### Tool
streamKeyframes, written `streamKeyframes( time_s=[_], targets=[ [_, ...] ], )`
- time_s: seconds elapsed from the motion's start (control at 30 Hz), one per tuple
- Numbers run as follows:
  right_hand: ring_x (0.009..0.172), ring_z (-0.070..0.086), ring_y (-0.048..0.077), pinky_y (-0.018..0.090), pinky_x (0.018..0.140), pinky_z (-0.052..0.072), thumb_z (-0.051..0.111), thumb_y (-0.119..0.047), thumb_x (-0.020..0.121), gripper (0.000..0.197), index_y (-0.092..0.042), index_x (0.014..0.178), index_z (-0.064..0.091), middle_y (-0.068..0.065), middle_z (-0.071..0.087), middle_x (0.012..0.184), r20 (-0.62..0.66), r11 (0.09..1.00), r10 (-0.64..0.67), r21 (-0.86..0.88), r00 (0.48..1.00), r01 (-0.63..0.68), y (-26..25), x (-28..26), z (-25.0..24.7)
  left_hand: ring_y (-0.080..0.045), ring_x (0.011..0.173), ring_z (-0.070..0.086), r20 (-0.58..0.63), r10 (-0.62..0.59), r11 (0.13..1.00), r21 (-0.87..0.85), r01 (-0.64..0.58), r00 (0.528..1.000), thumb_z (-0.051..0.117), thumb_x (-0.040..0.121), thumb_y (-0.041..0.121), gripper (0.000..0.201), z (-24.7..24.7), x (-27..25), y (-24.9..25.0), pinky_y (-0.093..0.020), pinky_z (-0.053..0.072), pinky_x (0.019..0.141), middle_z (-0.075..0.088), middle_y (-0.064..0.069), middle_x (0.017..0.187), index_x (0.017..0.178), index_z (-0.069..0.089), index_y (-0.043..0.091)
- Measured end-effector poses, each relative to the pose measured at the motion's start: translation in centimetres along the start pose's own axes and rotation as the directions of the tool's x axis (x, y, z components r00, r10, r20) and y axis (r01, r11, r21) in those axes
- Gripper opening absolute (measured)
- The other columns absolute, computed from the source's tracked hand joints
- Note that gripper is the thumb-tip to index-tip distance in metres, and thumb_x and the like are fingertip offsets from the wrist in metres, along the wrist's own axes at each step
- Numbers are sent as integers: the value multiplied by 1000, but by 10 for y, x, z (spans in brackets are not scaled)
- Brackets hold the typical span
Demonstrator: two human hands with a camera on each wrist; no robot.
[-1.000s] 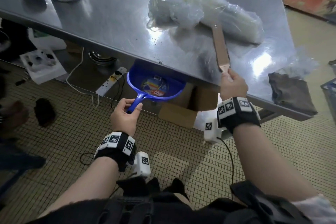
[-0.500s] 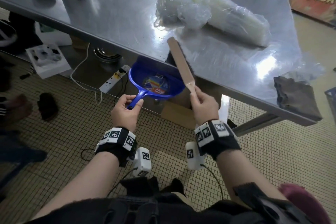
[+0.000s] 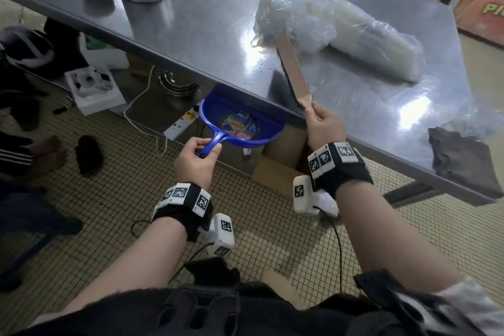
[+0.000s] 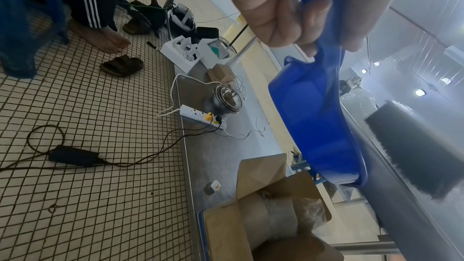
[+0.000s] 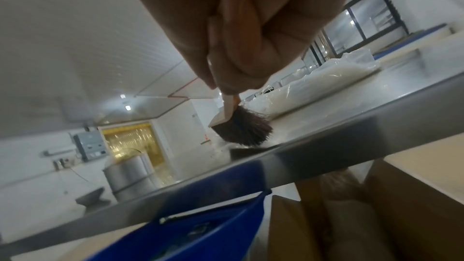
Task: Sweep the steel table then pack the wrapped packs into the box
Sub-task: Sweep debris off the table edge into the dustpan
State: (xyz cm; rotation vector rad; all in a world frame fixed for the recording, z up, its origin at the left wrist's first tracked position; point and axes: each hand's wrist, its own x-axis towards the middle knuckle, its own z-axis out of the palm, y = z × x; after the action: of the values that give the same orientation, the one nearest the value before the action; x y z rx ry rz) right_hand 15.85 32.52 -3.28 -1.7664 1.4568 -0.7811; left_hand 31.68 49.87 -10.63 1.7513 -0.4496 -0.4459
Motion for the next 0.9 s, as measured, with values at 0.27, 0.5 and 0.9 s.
streamKeyframes(
  time_s=[0.27, 0.5, 0.9],
  targets=[
    [85, 66, 17, 29, 75, 50, 53, -36, 97, 35, -24, 128, 63, 2, 74, 99, 146, 995, -21, -97, 989, 36, -3, 17, 35, -7, 70, 59, -37, 16, 1000, 15, -16, 999, 73, 80, 25, 17, 1, 17, -1, -18, 46, 63, 62, 9, 81, 93, 63, 20],
    [73, 59, -3, 4, 60, 42, 56, -33, 96, 34, -25, 129, 62, -10, 71, 96, 245, 998, -58, 20, 968, 55, 6, -66, 57, -12, 70, 59, -79, 39, 999, 37, -36, 996, 74, 78, 27, 17, -4, 31, -2, -19, 44, 63, 63, 6, 79, 90, 64, 19],
    [109, 65, 20, 22, 80, 46, 52, -31, 97, 37, -18, 131, 62, 6, 70, 120, 57, 998, -43, -49, 997, 46, -30, 38, 51, -11, 70, 59, -151, 43, 996, 89, -30, 988, 74, 78, 28, 18, -28, 53, -3, -27, 49, 67, 64, 5, 80, 90, 66, 17]
  ],
)
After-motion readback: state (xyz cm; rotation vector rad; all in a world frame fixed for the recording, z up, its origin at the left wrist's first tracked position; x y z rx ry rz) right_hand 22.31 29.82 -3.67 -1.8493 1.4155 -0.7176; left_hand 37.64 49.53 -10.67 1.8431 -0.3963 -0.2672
